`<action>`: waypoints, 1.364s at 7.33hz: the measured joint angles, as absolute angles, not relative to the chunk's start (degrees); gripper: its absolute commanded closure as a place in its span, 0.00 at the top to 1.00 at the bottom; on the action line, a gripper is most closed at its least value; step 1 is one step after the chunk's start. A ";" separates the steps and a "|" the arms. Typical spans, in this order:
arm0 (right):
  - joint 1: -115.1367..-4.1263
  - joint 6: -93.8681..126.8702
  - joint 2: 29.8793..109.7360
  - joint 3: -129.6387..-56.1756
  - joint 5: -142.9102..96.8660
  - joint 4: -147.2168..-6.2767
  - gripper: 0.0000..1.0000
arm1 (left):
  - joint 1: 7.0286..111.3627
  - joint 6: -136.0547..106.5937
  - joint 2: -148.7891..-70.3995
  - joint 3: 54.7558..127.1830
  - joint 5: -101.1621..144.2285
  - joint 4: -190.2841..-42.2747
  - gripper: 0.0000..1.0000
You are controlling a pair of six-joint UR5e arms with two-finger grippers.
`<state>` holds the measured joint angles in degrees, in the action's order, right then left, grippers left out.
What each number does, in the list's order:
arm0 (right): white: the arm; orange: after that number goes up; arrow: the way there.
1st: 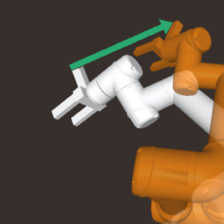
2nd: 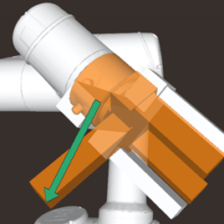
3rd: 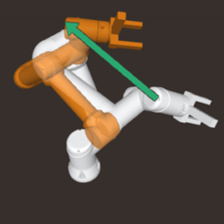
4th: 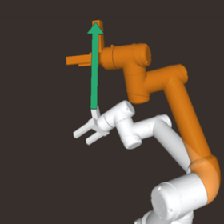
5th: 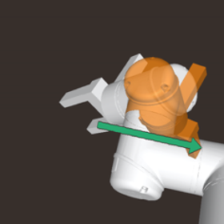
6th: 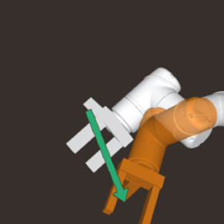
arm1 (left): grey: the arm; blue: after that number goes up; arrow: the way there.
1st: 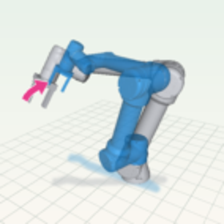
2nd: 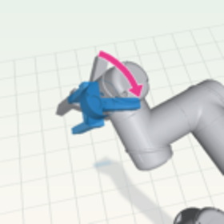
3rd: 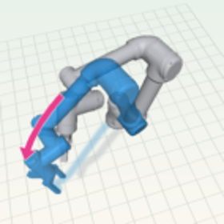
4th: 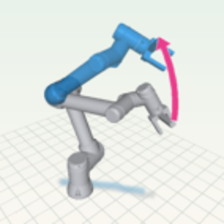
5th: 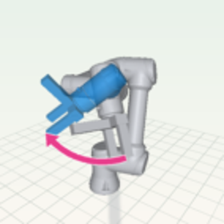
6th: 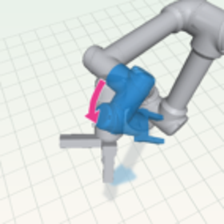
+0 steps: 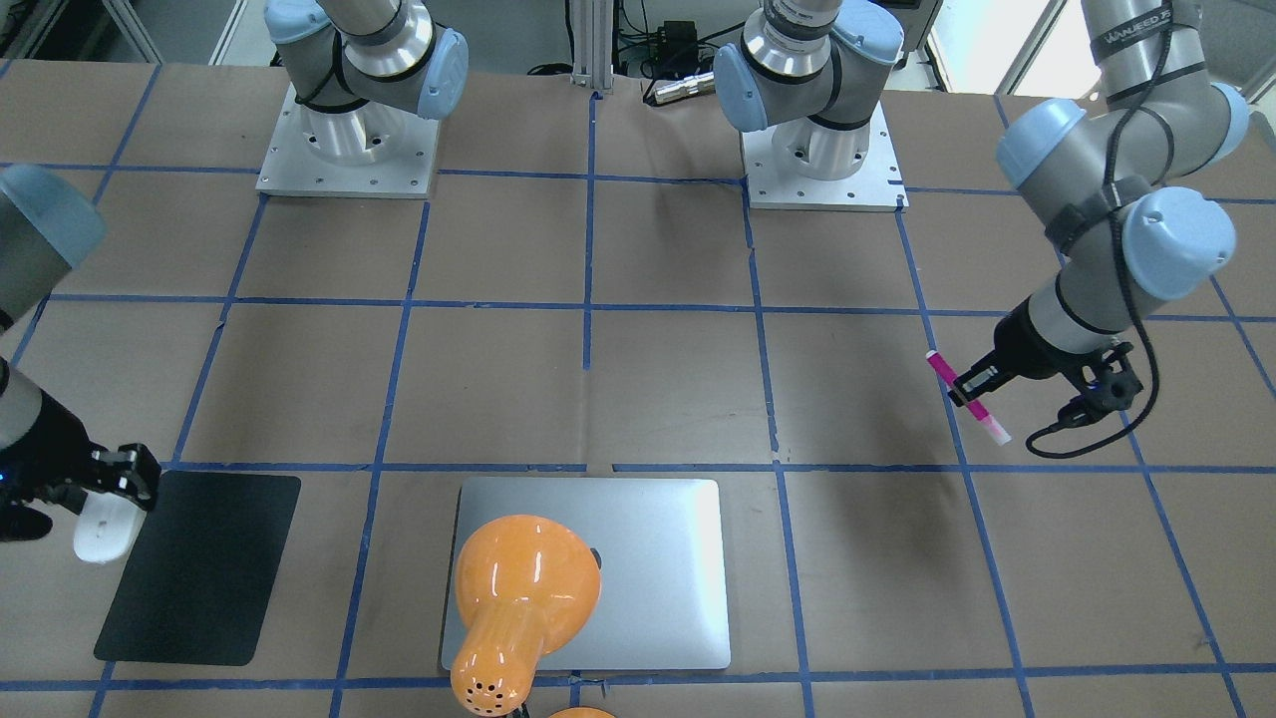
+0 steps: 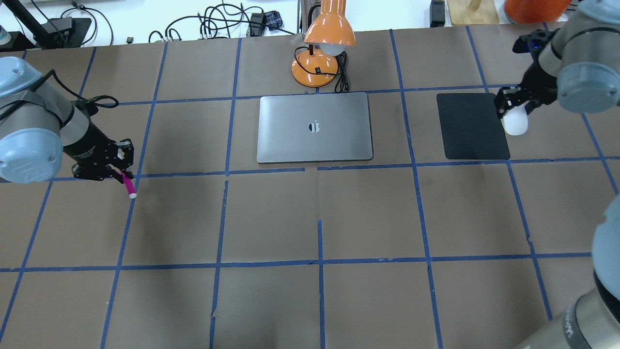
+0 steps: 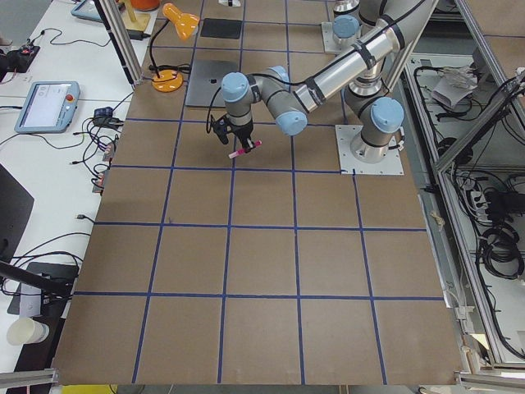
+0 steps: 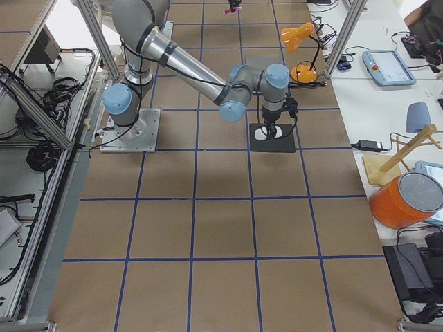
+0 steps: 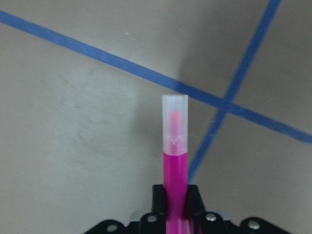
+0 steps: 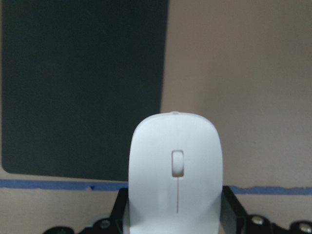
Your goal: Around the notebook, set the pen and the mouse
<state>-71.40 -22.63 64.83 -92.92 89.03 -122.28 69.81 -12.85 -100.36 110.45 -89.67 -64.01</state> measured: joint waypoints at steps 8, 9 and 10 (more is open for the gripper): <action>-77.96 -13.33 53.63 -85.66 90.92 -122.37 1.00 | 108.44 -90.80 -110.37 105.77 -85.77 -57.80 0.00; -77.91 -13.29 53.72 -86.03 91.80 -121.35 1.00 | 110.62 -95.88 -112.26 104.37 -85.67 -57.54 0.00; -77.85 -13.28 53.93 -86.05 92.94 -119.79 1.00 | 111.83 -99.25 -114.11 103.52 -85.61 -57.20 0.00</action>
